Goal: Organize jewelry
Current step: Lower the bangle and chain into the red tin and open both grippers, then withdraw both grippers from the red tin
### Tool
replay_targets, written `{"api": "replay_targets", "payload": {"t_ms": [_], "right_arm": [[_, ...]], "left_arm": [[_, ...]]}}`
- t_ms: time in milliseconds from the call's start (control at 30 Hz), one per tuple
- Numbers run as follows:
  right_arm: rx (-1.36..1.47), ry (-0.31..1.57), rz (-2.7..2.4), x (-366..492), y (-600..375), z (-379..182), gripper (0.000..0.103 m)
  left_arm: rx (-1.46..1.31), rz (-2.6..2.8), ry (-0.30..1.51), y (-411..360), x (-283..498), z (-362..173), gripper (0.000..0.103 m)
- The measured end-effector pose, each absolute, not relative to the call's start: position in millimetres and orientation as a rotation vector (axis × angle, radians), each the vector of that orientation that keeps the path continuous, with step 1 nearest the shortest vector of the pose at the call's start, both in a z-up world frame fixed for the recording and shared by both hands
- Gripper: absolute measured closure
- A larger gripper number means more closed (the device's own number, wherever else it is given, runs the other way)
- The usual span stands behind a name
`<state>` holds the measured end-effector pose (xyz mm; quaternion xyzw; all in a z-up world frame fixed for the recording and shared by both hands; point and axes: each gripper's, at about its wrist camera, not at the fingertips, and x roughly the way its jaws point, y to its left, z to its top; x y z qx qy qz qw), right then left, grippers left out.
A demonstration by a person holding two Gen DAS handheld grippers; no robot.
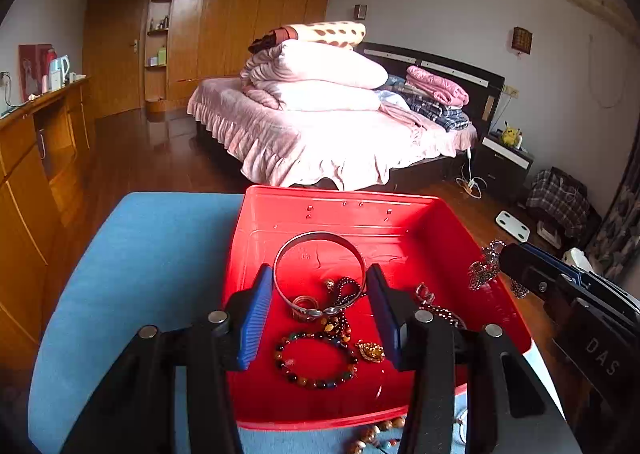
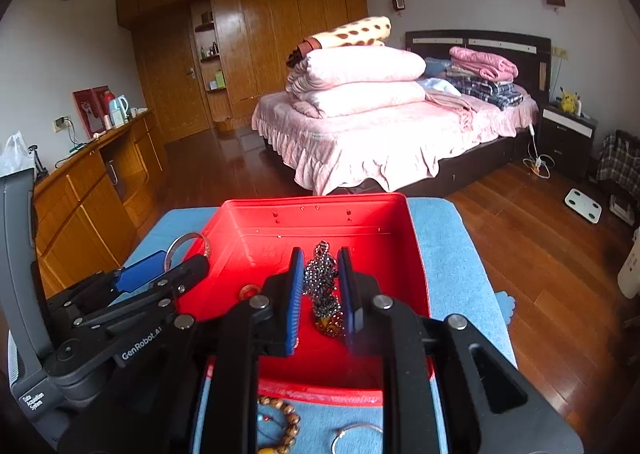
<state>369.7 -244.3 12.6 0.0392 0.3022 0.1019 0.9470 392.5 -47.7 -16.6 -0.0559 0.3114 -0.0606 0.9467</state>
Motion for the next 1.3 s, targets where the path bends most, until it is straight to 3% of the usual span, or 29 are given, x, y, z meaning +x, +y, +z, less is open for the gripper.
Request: {"api": "replay_targets", "payload": {"t_ms": [133, 233, 400, 500, 767, 1033, 1133, 1300], "right_arm": [[0.078, 0.650, 0.218, 382, -241, -4, 0.086], [0.089, 0.643, 0.218, 384, -242, -10, 0.069], [0.119, 0.593, 0.205, 371, -254, 0, 0.068], [0.131, 0.537, 0.192, 350, -264, 14, 0.068], [0.131, 0.460, 0.169, 295, -278, 29, 0.068], [0.118, 0.487, 0.162, 255, -274, 15, 0.064], [0.123, 0.503, 0.156, 243, -275, 9, 0.057], [0.101, 0.504, 0.117, 223, -272, 7, 0.015]], "left_arm": [[-0.101, -0.127, 0.665, -52, 405, -29, 0.055], [-0.095, -0.129, 0.695, -53, 411, -36, 0.054], [-0.116, -0.130, 0.639, -46, 394, -17, 0.048], [-0.119, -0.112, 0.569, -37, 374, 4, 0.039], [-0.115, -0.057, 0.446, -21, 307, 32, 0.038], [-0.082, -0.055, 0.432, -24, 260, 33, 0.029], [-0.077, -0.053, 0.432, -24, 246, 30, 0.025], [-0.059, -0.040, 0.437, -22, 229, 23, 0.017]]}}
